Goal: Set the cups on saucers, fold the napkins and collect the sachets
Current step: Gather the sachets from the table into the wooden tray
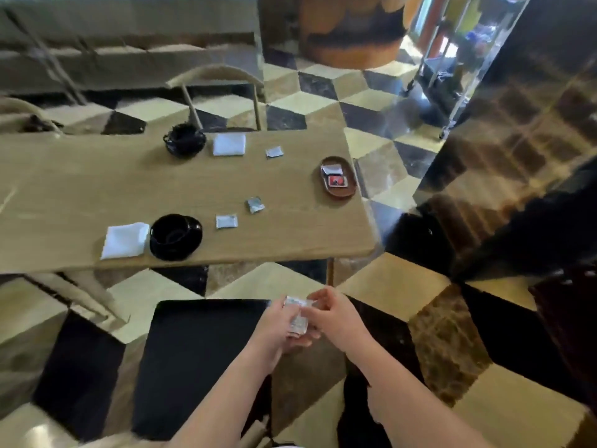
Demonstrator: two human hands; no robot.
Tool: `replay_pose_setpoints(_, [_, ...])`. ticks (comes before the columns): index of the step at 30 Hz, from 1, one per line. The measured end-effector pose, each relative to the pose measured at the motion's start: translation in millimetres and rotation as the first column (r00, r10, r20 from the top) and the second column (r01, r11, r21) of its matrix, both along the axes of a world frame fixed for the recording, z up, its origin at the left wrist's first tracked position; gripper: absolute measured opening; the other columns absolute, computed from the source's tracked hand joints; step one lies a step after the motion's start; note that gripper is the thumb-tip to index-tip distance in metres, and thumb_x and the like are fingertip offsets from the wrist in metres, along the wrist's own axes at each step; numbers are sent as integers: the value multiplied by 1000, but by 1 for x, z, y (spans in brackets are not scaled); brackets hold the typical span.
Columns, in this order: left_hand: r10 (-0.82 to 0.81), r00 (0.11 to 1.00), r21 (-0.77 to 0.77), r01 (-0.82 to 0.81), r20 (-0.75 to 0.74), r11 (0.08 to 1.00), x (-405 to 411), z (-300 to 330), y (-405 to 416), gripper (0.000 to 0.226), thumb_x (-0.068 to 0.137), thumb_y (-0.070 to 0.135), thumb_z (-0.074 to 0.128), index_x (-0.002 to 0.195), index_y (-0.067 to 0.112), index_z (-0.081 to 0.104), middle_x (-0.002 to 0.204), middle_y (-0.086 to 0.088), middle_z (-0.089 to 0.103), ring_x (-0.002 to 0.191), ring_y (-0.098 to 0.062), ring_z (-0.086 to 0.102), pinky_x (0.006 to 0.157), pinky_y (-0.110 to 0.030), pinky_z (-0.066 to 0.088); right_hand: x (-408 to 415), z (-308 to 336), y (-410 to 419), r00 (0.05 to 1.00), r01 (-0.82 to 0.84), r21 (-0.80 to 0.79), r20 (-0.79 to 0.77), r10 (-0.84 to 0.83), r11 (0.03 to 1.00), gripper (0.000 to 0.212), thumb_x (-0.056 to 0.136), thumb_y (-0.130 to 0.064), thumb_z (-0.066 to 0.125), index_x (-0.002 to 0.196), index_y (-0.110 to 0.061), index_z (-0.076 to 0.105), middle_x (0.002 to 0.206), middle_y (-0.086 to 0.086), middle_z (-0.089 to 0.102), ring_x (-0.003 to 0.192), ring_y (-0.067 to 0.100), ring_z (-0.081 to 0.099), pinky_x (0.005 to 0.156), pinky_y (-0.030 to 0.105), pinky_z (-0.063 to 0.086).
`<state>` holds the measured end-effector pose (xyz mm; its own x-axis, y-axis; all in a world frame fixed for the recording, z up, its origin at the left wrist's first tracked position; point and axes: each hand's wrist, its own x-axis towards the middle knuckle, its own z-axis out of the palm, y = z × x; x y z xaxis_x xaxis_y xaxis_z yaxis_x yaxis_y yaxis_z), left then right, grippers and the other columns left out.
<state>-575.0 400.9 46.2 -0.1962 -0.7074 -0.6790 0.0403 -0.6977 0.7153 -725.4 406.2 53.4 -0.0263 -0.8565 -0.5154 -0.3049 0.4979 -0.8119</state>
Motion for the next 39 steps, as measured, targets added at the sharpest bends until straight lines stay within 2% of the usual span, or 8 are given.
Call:
replay_pose_setpoints(5, [297, 955, 115, -294, -5, 949, -17, 9, -38, 15, 96, 16, 55, 109, 11, 60, 108, -25, 73, 96, -42, 73, 90, -62, 56, -27, -3, -72, 979, -197, 81, 61, 193, 977, 20, 90, -31, 73, 107, -23, 65, 91, -2, 75, 72, 7, 74, 53, 15, 53])
replay_pose_setpoints(11, [617, 786, 162, -614, 38, 772, -10, 6, -89, 10, 94, 2, 52, 89, 9, 47, 65, -11, 55, 51, -19, 49, 43, -26, 38, -39, -7, -152, 928, -369, 128, -4, 373, 921, 10, 94, -28, 64, 101, -22, 67, 93, -2, 74, 73, 8, 69, 61, 22, 52])
replay_pose_setpoints(23, [941, 266, 306, -932, 210, 195, 59, -77, -282, 13, 92, -3, 54, 80, -1, 53, 47, -11, 58, 36, -21, 55, 52, -30, 48, 35, -76, -358, 916, -330, 292, -131, 379, 898, 10, 91, -19, 62, 93, -11, 66, 90, 5, 70, 70, 15, 65, 64, 29, 55])
replay_pose_setpoints(26, [900, 221, 304, -947, 377, 105, 73, -101, -311, 14, 90, 12, 60, 95, -1, 64, 70, -10, 65, 53, -21, 61, 50, -29, 53, 68, -93, -394, 908, -294, 328, -197, 369, 898, 11, 87, -22, 65, 85, -11, 64, 83, 6, 69, 71, 22, 66, 66, 34, 57])
replay_pose_setpoints(29, [795, 283, 312, -942, 537, 124, 83, -122, -332, 50, 87, 43, 71, 117, 4, 64, 103, -9, 68, 90, -29, 67, 79, -41, 56, 95, -106, -417, 884, -235, 295, -331, 330, 926, 28, 83, -33, 69, 100, -13, 60, 85, 0, 62, 71, 19, 62, 58, 28, 45])
replay_pose_setpoints(32, [619, 296, 193, -954, 728, 229, 87, -128, -351, 50, 79, 55, 75, 97, 10, 62, 72, 2, 55, 59, -18, 51, 59, -36, 41, 112, -114, -432, 840, -225, 299, -423, 341, 927, 46, 85, -45, 71, 112, -14, 51, 98, -1, 57, 85, 21, 60, 65, 29, 40])
replay_pose_setpoints(36, [595, 282, 196, -959, 753, 207, 87, -128, -372, 55, 81, 40, 79, 124, 10, 64, 102, -6, 69, 70, -20, 50, 71, -33, 38, 123, -127, -441, 799, -254, 327, -459, 388, 910, 44, 88, -48, 69, 106, -14, 48, 110, 5, 64, 95, 28, 64, 74, 33, 48])
replay_pose_setpoints(39, [642, 251, 193, -968, 725, 160, 93, -129, -382, 44, 79, 27, 77, 118, 9, 65, 82, 1, 60, 60, -17, 53, 59, -29, 39, 130, -133, -448, 763, -286, 344, -482, 430, 894, 39, 87, -48, 68, 101, -14, 55, 98, 2, 67, 84, 24, 66, 70, 34, 53])
